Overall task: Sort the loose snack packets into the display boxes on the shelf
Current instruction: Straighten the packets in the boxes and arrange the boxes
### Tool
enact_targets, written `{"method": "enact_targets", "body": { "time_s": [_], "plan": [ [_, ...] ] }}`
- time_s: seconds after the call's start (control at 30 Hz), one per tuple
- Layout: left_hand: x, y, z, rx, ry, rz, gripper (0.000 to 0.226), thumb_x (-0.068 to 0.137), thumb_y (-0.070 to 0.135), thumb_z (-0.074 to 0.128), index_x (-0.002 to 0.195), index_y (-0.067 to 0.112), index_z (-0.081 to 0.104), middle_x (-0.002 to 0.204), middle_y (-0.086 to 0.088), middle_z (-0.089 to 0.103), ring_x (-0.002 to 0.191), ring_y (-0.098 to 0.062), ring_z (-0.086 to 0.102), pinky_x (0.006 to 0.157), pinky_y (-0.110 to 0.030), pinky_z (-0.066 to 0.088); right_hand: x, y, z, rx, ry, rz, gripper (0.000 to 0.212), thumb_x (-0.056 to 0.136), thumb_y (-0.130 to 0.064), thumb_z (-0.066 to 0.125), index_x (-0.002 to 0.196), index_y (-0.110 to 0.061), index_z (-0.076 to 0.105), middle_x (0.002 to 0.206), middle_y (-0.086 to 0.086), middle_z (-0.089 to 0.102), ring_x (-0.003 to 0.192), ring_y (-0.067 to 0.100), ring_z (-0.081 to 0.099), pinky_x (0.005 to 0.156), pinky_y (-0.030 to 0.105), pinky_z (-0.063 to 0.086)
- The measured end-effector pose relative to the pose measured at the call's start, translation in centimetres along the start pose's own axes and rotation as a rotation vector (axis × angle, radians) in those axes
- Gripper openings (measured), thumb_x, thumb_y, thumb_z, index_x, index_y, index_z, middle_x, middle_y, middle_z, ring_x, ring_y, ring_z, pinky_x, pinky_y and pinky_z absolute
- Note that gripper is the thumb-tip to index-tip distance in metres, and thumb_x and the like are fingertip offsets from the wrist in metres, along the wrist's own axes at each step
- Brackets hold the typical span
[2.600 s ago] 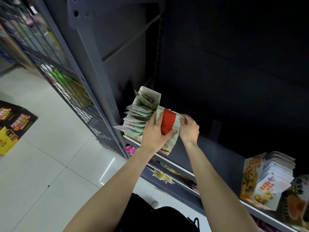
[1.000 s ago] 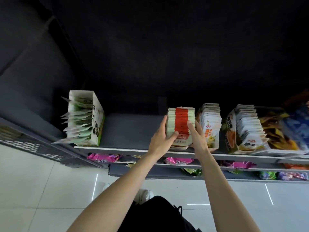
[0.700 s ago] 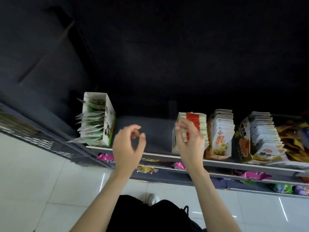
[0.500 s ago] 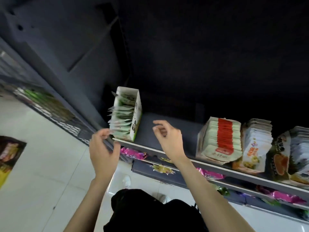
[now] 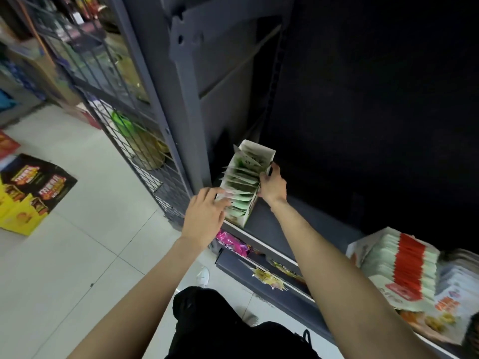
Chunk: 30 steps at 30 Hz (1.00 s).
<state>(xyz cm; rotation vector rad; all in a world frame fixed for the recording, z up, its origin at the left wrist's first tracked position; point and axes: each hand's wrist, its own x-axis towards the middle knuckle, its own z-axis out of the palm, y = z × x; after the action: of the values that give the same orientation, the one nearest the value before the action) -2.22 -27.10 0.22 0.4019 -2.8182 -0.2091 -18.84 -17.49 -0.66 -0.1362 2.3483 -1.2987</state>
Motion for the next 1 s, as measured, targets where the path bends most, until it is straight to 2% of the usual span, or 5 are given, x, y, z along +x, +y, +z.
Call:
{"method": "enact_targets", "body": {
  "time_s": [0.37, 0.5, 0.77, 0.9, 1.0],
  "plan": [
    [1.2, 4.1, 1.5, -0.137, -0.032, 0.276, 0.004, 0.076, 0.033, 0.073, 0.080, 0.032, 0.074, 0.110, 0.011, 0.062, 0.106, -0.015, 0.047, 0.086, -0.038, 0.047, -1.4, 4.7, -6.6, -0.143, 0.131, -0.117, 0.040, 0.096, -0.018, 0.034, 0.134, -0.025, 0.041, 0.099, 0.011, 0.065, 0.086, 0.034, 0.066, 0.075, 0.051, 0.056],
    [2.4, 6.9, -0.1, -0.307, -0.046, 0.376, 0.047, 0.083, 0.066, 0.046, 0.094, 0.028, 0.071, 0.106, 0.012, 0.063, 0.102, -0.011, 0.053, 0.092, -0.030, 0.034, -2.7, 6.4, -9.9, -0.166, 0.153, -0.159, 0.039, 0.094, -0.018, 0.033, 0.129, -0.027, 0.047, 0.102, 0.009, 0.066, 0.090, 0.032, 0.065, 0.077, 0.051, 0.055],
    [7.3, 8.1, 0.8, -0.019, -0.107, 0.540, 0.049, 0.069, 0.049, 0.075, 0.104, 0.020, 0.058, 0.105, 0.002, 0.061, 0.097, -0.020, 0.057, 0.082, -0.035, 0.044, -5.3, 7.8, -13.5, -0.040, 0.071, -0.113, 0.057, 0.098, -0.010, 0.047, 0.149, -0.017, 0.024, 0.127, 0.010, 0.055, 0.109, 0.023, 0.060, 0.093, 0.031, 0.050],
    [8.9, 8.1, 1.8, -0.001, -0.021, 0.640, 0.021, 0.070, 0.030, 0.079, 0.086, 0.021, 0.068, 0.085, 0.005, 0.066, 0.081, -0.020, 0.060, 0.076, -0.031, 0.039, -8.0, 6.8, -14.4, -0.274, 0.107, -0.453, 0.081, 0.083, -0.008, 0.064, 0.150, -0.020, 0.019, 0.147, 0.002, 0.032, 0.133, 0.013, 0.029, 0.108, 0.026, 0.027],
    [9.4, 8.2, 2.1, -0.033, 0.038, 0.658, 0.013, 0.069, 0.026, 0.081, 0.078, 0.024, 0.072, 0.075, 0.007, 0.067, 0.072, -0.018, 0.060, 0.073, -0.029, 0.032, -7.9, 5.9, -13.8, -0.757, 0.206, -0.643, 0.072, 0.074, -0.025, 0.077, 0.137, -0.015, 0.044, 0.128, 0.009, 0.054, 0.117, 0.025, 0.049, 0.098, 0.035, 0.040]
  ]
}}
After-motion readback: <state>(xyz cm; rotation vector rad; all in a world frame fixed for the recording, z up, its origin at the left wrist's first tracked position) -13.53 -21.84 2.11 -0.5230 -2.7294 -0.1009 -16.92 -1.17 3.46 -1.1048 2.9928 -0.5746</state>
